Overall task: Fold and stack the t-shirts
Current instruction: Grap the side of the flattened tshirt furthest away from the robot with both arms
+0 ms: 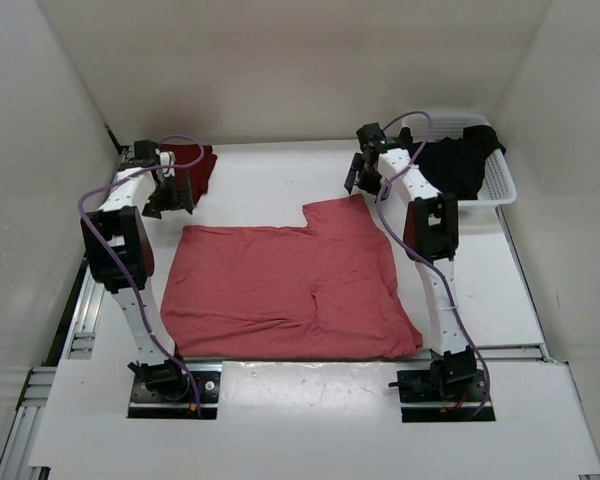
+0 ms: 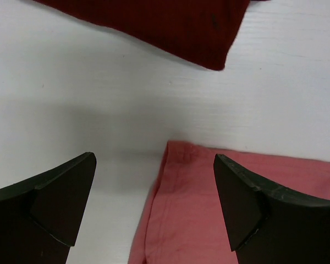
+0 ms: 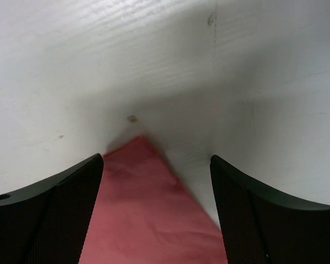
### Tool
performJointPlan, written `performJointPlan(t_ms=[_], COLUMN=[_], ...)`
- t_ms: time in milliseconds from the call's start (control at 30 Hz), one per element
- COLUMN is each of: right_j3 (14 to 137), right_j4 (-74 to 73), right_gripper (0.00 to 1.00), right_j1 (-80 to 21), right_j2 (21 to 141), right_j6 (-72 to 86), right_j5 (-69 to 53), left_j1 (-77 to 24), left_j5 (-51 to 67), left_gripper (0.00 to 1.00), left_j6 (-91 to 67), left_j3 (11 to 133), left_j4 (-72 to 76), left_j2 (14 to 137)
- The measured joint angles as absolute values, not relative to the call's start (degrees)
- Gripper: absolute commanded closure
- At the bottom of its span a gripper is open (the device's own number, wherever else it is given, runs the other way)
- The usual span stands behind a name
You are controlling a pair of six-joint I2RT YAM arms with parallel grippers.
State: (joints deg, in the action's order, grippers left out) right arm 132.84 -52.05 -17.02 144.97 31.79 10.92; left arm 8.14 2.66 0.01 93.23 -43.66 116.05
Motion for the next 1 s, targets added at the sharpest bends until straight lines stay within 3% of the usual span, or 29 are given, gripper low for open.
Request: performJointPlan(t_ms=[133, 200, 333, 467, 500, 533, 567, 667, 700, 767, 1000], right_j3=[133.21, 132.46, 132.27, 131.26, 130.91, 130.58, 130.21, 129.05, 128.49, 127.17, 115.92], right_j4=[-49.95, -49.71, -49.56, -49.17, -48.99, -48.45, -48.07, -47.77, -47.51, -47.51, -46.37], right_gripper=[0.19, 0.25, 0.49, 0.86, 0.91, 0.96, 0.99, 1.0, 1.0, 1.0, 1.0], right_j1=[-17.45, -17.67, -18.09, -18.76, -19.03, -19.35, -19.64, -20.21, -20.32, -20.38, -20.45], right_j2=[145.12, 145.12, 145.12, 144.86, 144.75, 144.55, 144.33, 143.59, 143.24, 142.39, 133.45], right_j6=[33.39, 33.91, 34.04, 34.24, 34.06, 34.22, 34.22, 34.28, 34.26, 34.09, 32.67], right_j5=[12.05, 13.15, 13.72, 13.74, 13.61, 13.58, 13.39, 13.34, 13.39, 12.84, 8.84], left_j1=[7.92, 7.51, 6.35, 5.58, 5.56, 5.56, 5.56, 5.56, 5.67, 5.82, 5.82], left_j5=[2.55, 2.61, 2.66, 2.46, 2.63, 2.66, 2.7, 2.98, 3.25, 4.08, 5.08], left_gripper=[0.0, 0.0, 0.0, 0.02, 0.04, 0.07, 0.28, 0.61, 0.77, 0.9, 0.9], left_j6=[-0.01, 0.01, 0.01, 0.14, 0.16, 0.16, 0.12, -0.03, -0.03, 0.1, 0.01], left_j3=[93.01, 91.64, 89.19, 89.97, 90.06, 90.08, 90.13, 90.61, 90.7, 90.56, 86.21], left_j4=[-43.03, -42.76, -43.11, -42.65, -42.33, -42.26, -42.19, -42.02, -41.78, -41.74, -40.49], left_j2=[117.69, 117.54, 118.39, 120.66, 120.73, 120.81, 120.81, 121.32, 121.43, 121.45, 118.52])
